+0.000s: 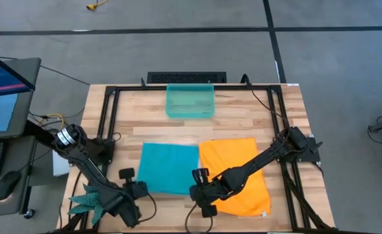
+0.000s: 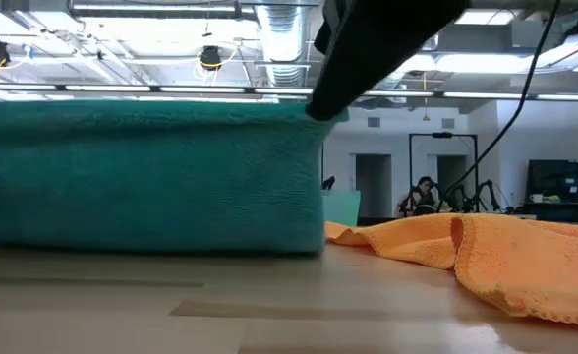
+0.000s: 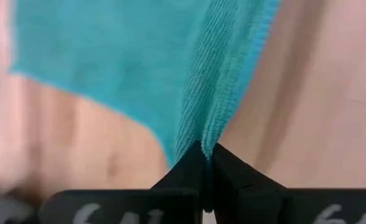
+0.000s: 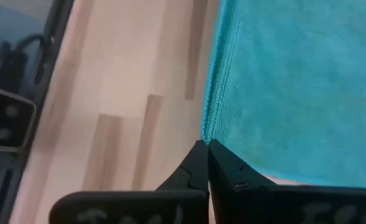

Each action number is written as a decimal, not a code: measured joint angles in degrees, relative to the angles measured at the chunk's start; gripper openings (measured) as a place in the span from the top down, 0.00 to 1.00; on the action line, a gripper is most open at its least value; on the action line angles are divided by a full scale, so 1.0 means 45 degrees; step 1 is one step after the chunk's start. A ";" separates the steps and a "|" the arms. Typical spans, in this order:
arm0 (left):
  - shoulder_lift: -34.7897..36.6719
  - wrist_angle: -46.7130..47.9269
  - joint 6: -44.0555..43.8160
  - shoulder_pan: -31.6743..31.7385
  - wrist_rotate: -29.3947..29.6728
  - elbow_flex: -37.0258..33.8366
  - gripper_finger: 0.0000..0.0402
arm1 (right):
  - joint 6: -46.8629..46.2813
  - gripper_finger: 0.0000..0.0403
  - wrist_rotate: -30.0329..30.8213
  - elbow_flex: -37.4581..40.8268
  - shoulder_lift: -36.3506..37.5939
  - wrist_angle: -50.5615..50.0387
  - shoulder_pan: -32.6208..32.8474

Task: Roll microfiber towels into tight, uniform cylinder then place into a basket
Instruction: Roll the blue microfiber cloth

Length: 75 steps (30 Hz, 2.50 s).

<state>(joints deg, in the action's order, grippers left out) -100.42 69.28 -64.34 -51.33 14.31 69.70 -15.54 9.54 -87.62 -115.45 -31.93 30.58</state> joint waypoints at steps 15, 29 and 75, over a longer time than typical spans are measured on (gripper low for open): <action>0.0015 0.2705 -0.1401 0.0909 0.4941 0.0055 1.00 | -0.1221 0.97 0.2215 0.0012 0.0006 -0.0332 -0.0956; 0.0010 0.1972 -0.2190 0.3476 0.4912 -0.2226 1.00 | -0.3353 0.97 0.3579 0.1190 -0.0021 -0.0419 -0.1902; 0.0010 0.1451 -0.1072 0.4238 0.4438 -0.2439 0.71 | -0.3778 0.93 0.3868 0.1291 -0.0031 -0.0570 -0.3305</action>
<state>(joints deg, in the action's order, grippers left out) -100.38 75.81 -69.16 -32.26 34.28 58.72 -32.55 26.95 -81.81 -115.59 -34.50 15.70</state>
